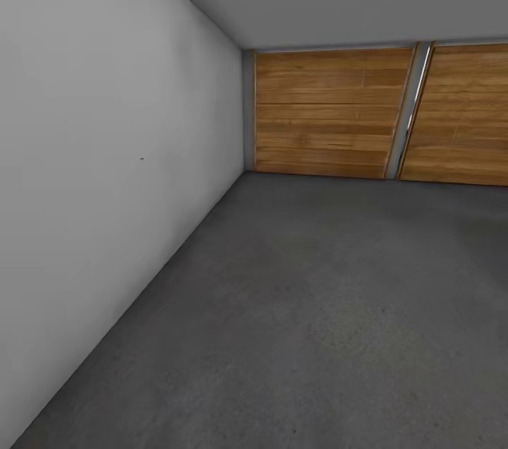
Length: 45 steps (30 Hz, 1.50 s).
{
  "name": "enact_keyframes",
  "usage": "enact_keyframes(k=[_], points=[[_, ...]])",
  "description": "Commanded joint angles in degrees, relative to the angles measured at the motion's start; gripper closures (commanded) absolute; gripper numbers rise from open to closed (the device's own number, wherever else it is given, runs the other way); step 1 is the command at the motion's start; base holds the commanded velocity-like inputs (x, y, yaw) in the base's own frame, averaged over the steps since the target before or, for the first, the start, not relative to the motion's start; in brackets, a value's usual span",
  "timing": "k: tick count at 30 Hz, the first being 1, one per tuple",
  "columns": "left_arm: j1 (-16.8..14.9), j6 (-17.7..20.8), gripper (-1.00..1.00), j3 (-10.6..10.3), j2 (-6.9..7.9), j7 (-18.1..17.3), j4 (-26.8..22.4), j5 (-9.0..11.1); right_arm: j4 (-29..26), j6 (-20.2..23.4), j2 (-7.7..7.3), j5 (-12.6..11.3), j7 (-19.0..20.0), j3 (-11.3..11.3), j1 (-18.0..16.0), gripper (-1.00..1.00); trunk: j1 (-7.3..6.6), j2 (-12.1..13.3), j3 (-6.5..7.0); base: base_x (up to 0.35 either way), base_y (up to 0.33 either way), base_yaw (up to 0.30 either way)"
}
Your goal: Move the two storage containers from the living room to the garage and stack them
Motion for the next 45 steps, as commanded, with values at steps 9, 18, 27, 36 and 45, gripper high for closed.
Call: enact_keyframes(k=[9,18,27,36,45], points=[[-0.01,-0.01,-1.00,-0.43,0.27,-0.09,0.17,-0.22,-0.05,-0.24,0.04,0.34,0.39,0.49,0.08,-1.00,0.00,-0.02,-0.03,0.000,0.000,0.000],[-0.01,-0.01,-1.00,-0.43,0.27,-0.09,0.17,-0.22,-0.05,-0.24,0.04,0.34,0.39,0.49,0.08,-1.00,0.00,-0.02,-0.03,0.000,0.000,0.000],[-0.82,1.60,-1.00,-0.30,1.16,-0.08,-1.07,-0.06,-0.31,0.27,0.55,0.30,-0.74,-0.05,-1.30,-1.00,0.00,-0.02,-0.03,0.000,0.000,0.000],[-4.30,13.76,-1.00,-0.50,1.58,-0.09,-20.12,-0.01,-2.63,0.88,0.87,0.50,-1.03,0.08,-9.80,-1.00,0.00,-0.02,-0.03,0.000,0.000,0.000],[-4.38,16.27,-1.00,-0.52,1.82,0.07,-50.23,0.16,-24.61,8.01,1.01,0.53,-1.56,4.33,-12.15,-1.00,0.00,-0.02,-0.03,0.000,0.000,0.000]])
